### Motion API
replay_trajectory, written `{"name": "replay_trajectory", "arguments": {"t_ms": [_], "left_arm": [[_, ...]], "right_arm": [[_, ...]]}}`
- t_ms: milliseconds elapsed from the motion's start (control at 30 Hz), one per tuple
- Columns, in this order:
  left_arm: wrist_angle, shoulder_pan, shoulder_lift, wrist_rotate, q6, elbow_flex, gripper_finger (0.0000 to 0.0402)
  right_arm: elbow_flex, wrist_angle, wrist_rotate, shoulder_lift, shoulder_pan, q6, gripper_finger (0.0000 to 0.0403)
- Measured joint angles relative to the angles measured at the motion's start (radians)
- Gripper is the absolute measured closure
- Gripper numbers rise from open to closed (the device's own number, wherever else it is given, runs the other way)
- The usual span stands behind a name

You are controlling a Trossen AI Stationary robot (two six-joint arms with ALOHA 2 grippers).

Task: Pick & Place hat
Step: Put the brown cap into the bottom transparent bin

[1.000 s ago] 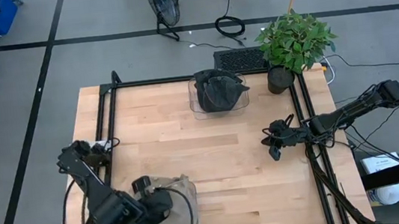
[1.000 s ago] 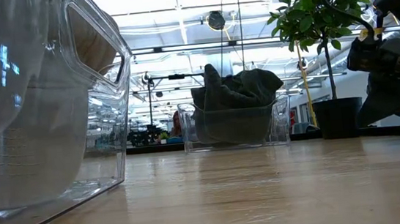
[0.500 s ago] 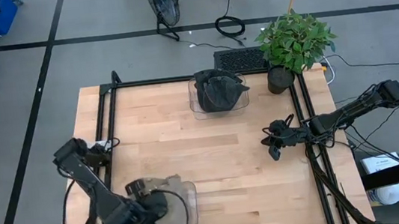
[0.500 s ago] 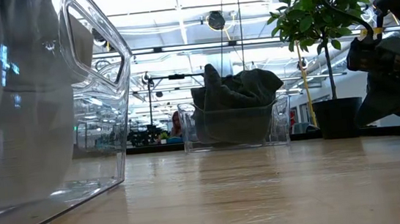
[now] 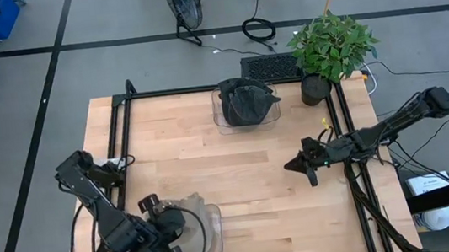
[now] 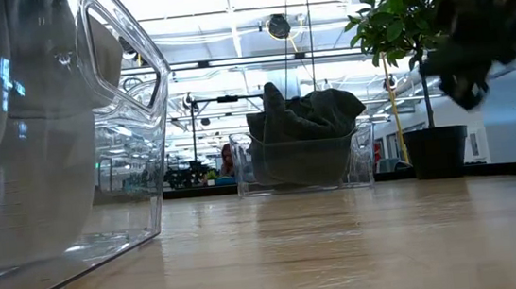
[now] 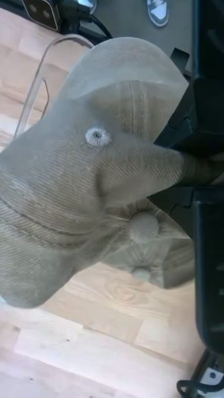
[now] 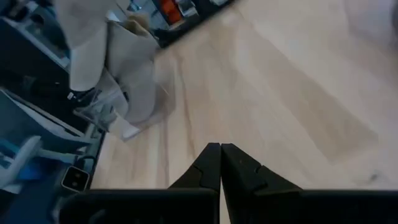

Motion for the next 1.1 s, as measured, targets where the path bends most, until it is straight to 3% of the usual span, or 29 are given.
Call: {"name": "replay_trajectory", "arguments": {"t_ms": [133, 300, 633, 833, 1100], "left_arm": [[-0.002, -0.001, 0.000, 0.000, -0.009, 0.000, 0.0361], [-0.001, -0.001, 0.000, 0.000, -0.010, 0.000, 0.0361], [0.000, -0.001, 0.000, -0.003, 0.002, 0.000, 0.0361], [0.000, -0.001, 0.000, 0.007, 0.038, 0.000, 0.0361], [0.000, -0.001, 0.000, 0.077, 0.058, 0.009, 0.0361]], "right_arm": [[0.157, -0.113, 0.077, 0.082, 0.076, -0.117, 0.0403], [0.382, -0.170, 0.150, 0.278, 0.160, -0.257, 0.0403], [0.736, -0.173, 0.150, 0.682, 0.248, -0.370, 0.0403], [0.924, -0.173, 0.148, 0.852, 0.258, -0.393, 0.0403], [1.225, -0.170, 0.142, 1.057, 0.296, -0.609, 0.0403]]}}
